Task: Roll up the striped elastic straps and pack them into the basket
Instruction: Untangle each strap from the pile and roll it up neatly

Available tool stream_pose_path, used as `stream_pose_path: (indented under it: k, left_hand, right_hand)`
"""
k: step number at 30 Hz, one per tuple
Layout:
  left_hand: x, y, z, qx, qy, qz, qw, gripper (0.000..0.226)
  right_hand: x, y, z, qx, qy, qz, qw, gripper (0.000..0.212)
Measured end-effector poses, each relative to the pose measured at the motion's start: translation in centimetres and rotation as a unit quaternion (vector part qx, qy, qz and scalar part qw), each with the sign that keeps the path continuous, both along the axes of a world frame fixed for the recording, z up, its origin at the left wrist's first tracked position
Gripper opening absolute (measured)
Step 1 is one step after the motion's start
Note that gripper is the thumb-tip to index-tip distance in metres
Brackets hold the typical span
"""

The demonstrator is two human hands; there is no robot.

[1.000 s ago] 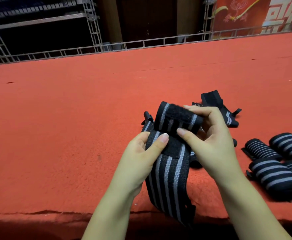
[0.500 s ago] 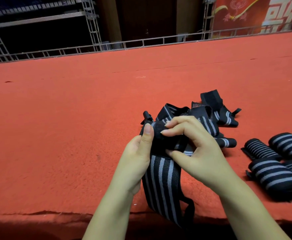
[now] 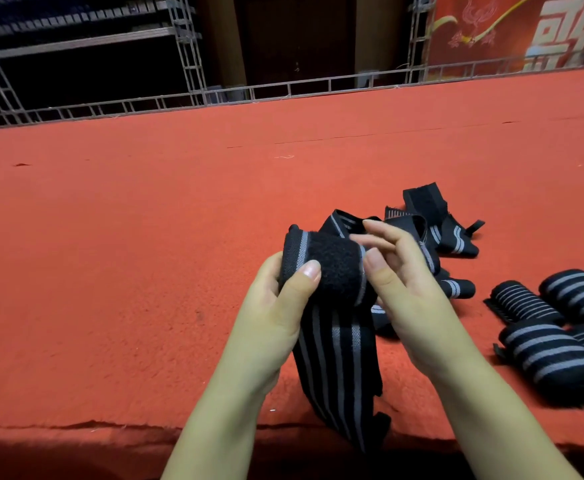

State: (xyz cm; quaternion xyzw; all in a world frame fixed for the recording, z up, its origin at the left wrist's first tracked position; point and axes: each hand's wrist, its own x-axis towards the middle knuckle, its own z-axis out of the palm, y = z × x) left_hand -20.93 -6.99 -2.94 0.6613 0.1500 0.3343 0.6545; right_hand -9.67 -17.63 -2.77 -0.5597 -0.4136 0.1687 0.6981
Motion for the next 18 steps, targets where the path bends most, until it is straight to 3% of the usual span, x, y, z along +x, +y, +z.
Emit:
stream_pose_path:
  k: [4,7,10,13,18]
  left_hand:
    - [-0.3,-0.4,0.0,0.059,0.002,-0.010,0.998,0.065]
    - [-0.4,-0.5,0.4,0.120,0.022,-0.018,0.992,0.069]
    - [-0.4,-0.1,0.4,0.160,0.031,-0.023,0.986,0.089]
    - [-0.6,-0.3,0.6,0.122,0.008,-0.057,0.991,0.089]
    - [-0.3,-0.6,0.2,0.072,-0.021,-0.080,0.994,0.091]
  right_hand:
    - [-0.7,0.1,0.1,-0.019,0.072,0.102,0.992,0.095]
    - [-1.1,-0.1,0.6,0.014,0.067,0.096,0.993,0.083]
    - [-1.2,-0.3,1.3,0.037,0.029,0.064,0.997,0.061]
    - [-1.1,-0.5,1.9,0.062,0.010,0.041,0.997,0.058]
    - [-0.9,-0.3,2.2,0.145,0.092,0.022,0.985,0.059]
